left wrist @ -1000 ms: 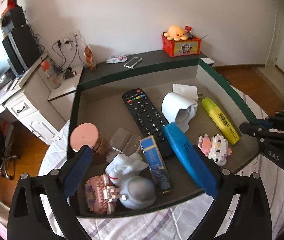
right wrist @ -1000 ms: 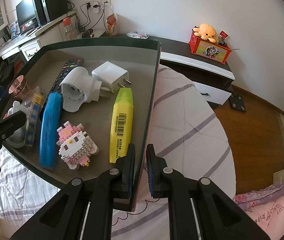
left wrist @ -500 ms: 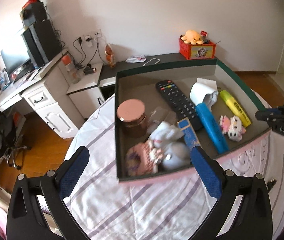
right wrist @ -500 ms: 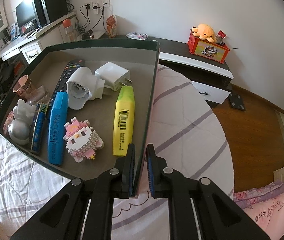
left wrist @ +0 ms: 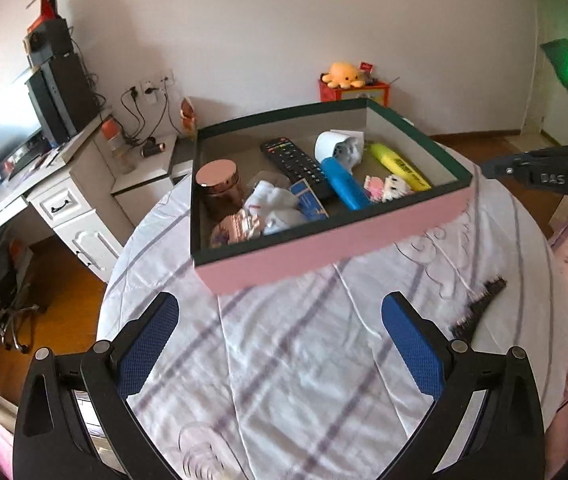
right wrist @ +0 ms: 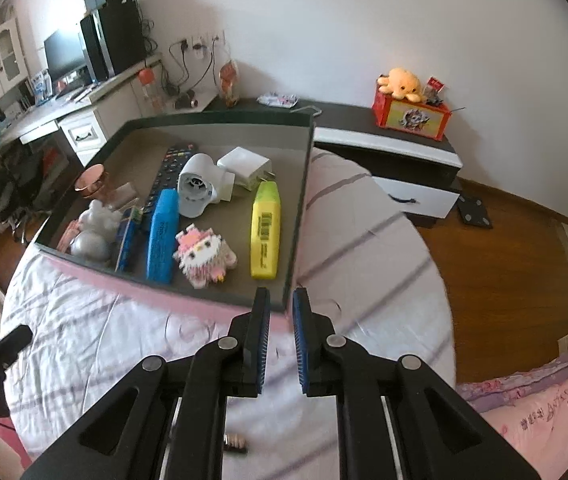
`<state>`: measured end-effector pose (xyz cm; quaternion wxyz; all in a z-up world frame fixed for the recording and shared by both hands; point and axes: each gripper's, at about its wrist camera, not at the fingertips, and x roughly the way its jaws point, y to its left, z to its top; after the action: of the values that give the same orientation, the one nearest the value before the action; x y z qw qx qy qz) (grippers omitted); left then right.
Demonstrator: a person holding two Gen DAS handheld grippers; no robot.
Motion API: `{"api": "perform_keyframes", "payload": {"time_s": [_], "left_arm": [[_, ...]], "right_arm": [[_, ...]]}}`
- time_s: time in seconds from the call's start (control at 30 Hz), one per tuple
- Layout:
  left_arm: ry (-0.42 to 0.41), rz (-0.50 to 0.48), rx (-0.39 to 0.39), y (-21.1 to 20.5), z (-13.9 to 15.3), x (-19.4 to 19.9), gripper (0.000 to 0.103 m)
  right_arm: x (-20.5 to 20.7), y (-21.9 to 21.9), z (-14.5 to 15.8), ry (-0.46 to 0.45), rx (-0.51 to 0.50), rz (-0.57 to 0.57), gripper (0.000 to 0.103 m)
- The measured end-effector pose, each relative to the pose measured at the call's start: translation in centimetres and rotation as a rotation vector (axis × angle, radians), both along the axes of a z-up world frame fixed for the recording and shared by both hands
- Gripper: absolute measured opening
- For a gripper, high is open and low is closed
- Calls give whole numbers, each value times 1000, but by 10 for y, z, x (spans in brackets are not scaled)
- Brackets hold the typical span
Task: Organize rigid objects
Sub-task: 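Move the right gripper toward the black toy track piece on the bed, then grasp the black toy track piece with the right gripper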
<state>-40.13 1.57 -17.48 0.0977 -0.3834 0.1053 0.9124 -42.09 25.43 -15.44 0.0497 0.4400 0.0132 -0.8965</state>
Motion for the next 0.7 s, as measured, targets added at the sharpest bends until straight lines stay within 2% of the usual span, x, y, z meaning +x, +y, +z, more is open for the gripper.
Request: {"api": "perform_keyframes", "payload": {"time_s": [0.13, 0.3, 0.4, 0.43, 0.57, 0.67, 0.7], "left_arm": [[8, 56, 31, -17, 4, 11, 102], [9, 91, 44, -40, 6, 10, 102], [-12, 136, 64, -58, 5, -5, 103], [-14, 139, 63, -61, 4, -8, 103], [-25, 143, 17, -75, 2, -24, 102], [-26, 112, 24, -82, 1, -29, 102], [-29, 100, 21, -83, 1, -31, 102]], "right_arm": [[36, 5, 3, 31, -5, -19, 26], [71, -5, -4, 36, -26, -28, 27], [87, -18, -15, 26, -45, -39, 45], [94, -22, -20, 21, -62, -50, 50], [107, -31, -37, 1, -148, -106, 53], [112, -35, -47, 0, -229, -180, 64], [111, -37, -50, -6, -241, -196, 64]]}}
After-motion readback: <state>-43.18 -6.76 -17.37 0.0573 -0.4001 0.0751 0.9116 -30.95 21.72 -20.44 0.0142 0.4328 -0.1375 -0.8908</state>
